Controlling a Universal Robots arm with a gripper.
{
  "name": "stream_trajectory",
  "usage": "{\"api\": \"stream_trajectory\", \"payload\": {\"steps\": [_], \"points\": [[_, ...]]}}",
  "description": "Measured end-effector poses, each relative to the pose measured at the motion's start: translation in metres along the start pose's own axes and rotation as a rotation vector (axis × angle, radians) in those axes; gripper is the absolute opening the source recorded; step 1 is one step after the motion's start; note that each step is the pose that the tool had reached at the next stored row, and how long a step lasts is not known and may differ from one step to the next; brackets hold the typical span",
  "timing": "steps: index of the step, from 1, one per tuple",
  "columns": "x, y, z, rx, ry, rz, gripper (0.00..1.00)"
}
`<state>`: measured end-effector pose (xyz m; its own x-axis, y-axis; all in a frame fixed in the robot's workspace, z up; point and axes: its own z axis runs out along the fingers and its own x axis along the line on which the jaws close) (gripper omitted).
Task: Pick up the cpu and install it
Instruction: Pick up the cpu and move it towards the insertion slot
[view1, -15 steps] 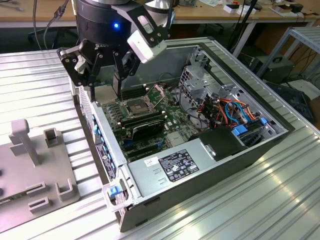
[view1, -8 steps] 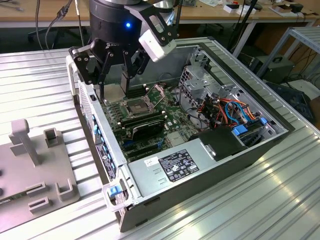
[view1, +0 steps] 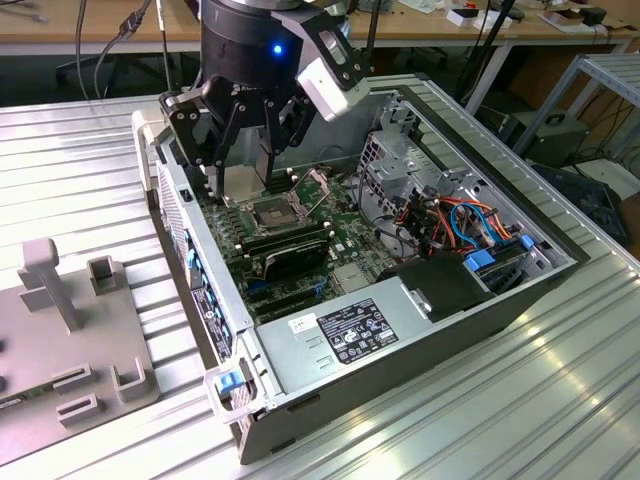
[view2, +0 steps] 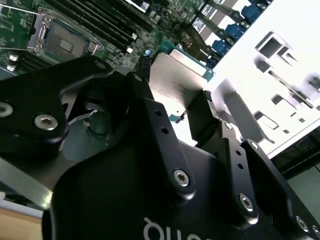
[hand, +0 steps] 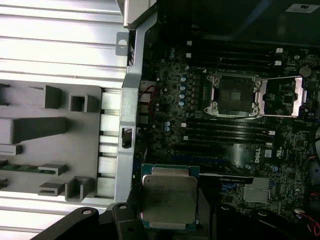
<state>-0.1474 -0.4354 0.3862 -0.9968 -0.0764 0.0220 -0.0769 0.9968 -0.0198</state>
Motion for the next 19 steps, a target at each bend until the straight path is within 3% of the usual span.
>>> {"api": "stream_trajectory", "payload": {"steps": [6,19], "points": [[-0.0089,-0.0007,-0.0002,0.0,0.0001,0.0,0.55],[-0.011,-0.0008,-0.0002,0.0,0.0,0.0,0.55]]}}
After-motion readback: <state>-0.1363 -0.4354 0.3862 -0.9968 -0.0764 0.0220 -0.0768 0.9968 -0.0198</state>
